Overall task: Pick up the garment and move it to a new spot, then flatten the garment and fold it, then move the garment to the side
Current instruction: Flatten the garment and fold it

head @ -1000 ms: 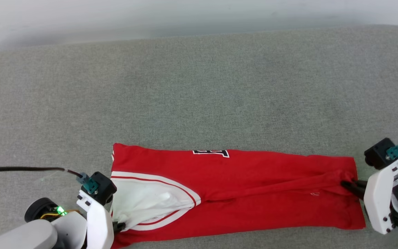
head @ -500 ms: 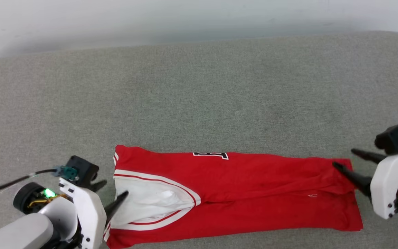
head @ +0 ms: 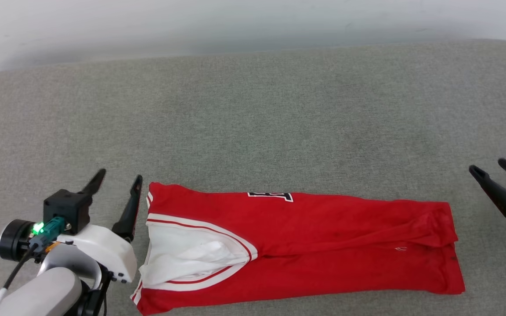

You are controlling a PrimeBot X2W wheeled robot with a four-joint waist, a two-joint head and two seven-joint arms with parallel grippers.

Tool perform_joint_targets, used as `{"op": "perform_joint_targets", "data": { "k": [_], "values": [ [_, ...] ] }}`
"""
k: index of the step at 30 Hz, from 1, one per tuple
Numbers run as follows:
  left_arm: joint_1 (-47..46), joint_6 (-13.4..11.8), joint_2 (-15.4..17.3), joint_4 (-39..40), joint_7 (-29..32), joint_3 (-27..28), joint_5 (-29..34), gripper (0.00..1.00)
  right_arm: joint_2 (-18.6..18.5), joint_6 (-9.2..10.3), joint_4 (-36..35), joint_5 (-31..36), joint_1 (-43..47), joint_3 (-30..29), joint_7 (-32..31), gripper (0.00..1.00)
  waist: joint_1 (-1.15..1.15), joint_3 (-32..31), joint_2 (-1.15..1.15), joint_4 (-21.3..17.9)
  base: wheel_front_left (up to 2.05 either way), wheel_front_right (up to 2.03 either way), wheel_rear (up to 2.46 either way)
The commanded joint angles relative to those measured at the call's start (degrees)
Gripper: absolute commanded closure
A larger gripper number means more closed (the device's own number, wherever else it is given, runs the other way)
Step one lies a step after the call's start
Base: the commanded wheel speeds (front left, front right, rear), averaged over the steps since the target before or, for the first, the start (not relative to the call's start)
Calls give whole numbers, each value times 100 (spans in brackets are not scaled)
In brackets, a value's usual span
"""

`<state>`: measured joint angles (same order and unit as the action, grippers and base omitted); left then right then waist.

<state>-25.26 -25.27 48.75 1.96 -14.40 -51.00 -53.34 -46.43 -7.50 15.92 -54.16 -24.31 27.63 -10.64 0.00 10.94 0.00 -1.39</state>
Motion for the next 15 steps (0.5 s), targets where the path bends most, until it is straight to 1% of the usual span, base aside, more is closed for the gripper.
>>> {"op": "perform_joint_targets", "data": {
  "k": [1, 3, 4, 7, 11, 15],
  "values": [
    [80, -74, -52, -15, -42, 79, 64, 0, 63, 2, 41, -34, 116, -40, -16, 0, 0, 11, 0, 17, 0, 0, 0],
    [235, -269, -196, -51, -77, 349, 256, 0, 143, 3, 174, -130, 273, -168, -106, 0, 0, 26, 0, 43, 0, 0, 0],
    [280, -346, -280, -14, -82, 554, 446, 0, 188, 2, 231, -202, 345, -216, -154, 0, 0, 37, 0, 56, 0, 0, 0],
    [635, -507, -583, 96, -87, 1131, 977, 0, 300, 3, 372, -364, 542, -311, -347, 0, 0, 67, 0, 91, 0, 0, 0],
    [1121, -525, -1068, 236, -90, 1890, 1628, 0, 454, 2, 538, -526, 759, -342, -523, 0, 0, 102, 0, 155, 0, 0, 0],
    [1555, -385, -1571, 264, -90, 2483, 2285, 0, 621, 2, 635, -730, 932, -248, -772, 0, 0, 122, 0, 231, 0, 0, 0]
  ]
}}
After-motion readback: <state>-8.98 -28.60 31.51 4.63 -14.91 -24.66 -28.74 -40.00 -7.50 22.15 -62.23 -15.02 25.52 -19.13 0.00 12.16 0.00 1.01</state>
